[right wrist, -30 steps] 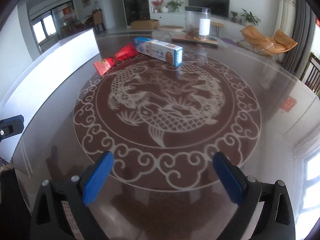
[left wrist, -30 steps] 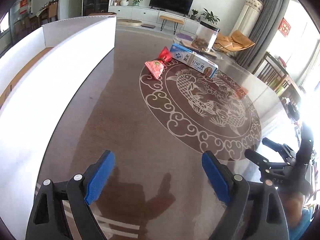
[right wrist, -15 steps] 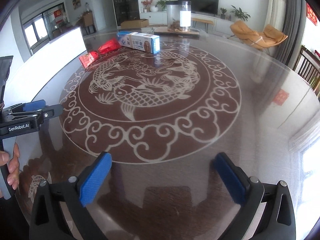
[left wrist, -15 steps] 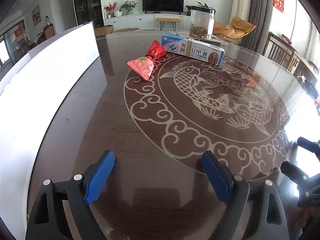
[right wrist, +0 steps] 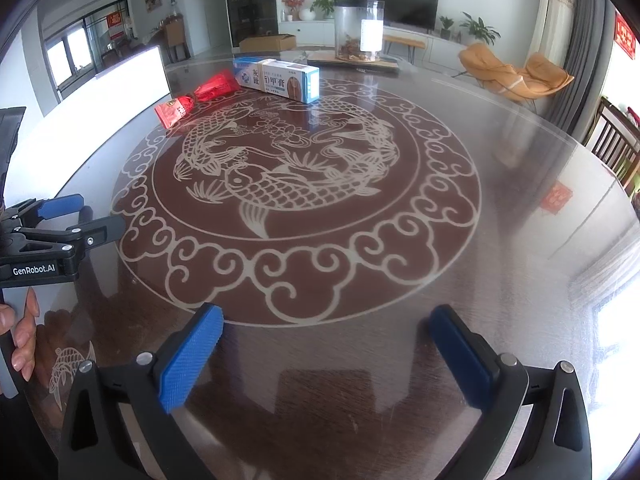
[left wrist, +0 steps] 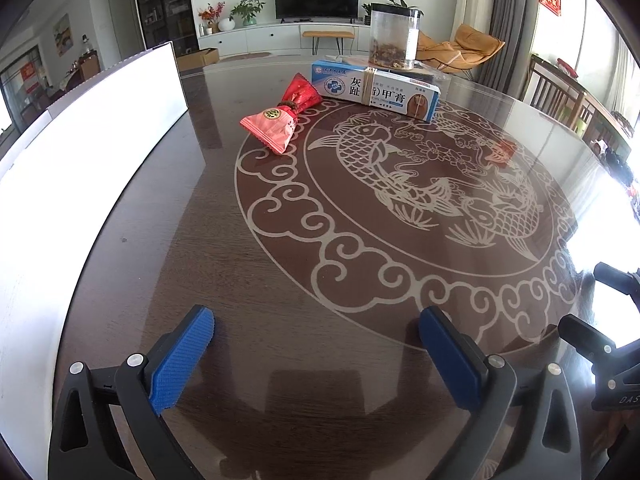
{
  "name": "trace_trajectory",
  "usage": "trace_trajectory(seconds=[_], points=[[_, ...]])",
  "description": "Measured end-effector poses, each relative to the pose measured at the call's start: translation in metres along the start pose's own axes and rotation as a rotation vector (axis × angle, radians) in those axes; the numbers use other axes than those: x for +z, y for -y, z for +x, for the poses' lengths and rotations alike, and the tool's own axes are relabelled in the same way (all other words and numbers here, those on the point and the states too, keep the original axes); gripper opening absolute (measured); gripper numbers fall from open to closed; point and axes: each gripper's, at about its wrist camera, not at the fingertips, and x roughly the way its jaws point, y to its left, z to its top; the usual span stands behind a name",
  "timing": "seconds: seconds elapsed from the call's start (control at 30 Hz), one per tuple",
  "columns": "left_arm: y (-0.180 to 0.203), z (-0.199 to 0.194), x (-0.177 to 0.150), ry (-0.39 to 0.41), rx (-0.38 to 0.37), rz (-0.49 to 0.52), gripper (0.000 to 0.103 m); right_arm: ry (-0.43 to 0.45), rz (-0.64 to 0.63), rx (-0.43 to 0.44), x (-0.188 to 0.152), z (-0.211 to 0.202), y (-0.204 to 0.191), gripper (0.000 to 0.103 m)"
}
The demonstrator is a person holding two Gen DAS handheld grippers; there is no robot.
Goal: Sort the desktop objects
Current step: 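Withdraw both open tools from the bin back over the table, then lower the left tool onto the red candy packet and close it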
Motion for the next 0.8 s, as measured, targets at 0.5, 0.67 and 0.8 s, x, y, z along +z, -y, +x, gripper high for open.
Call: trace_trajectory(seconds=[0.5,0.67,0.8], points=[[0.001,0.0,0.0,-0.001,0.0,0.0,0.103,0.0,0.0,0.0,0.0,0.0,0.0,0.103],[0.001,0.001,0.0,-0.004,-0.006,0.002,0.103,0.0,0.0,0.0,0.0,0.0,0.0,0.103],[-0.003,0.014,0.019,-0.012,-0.046,0.065,0.103,0.0,0.0,0.0,0.0,0.0,0.0,0.103]])
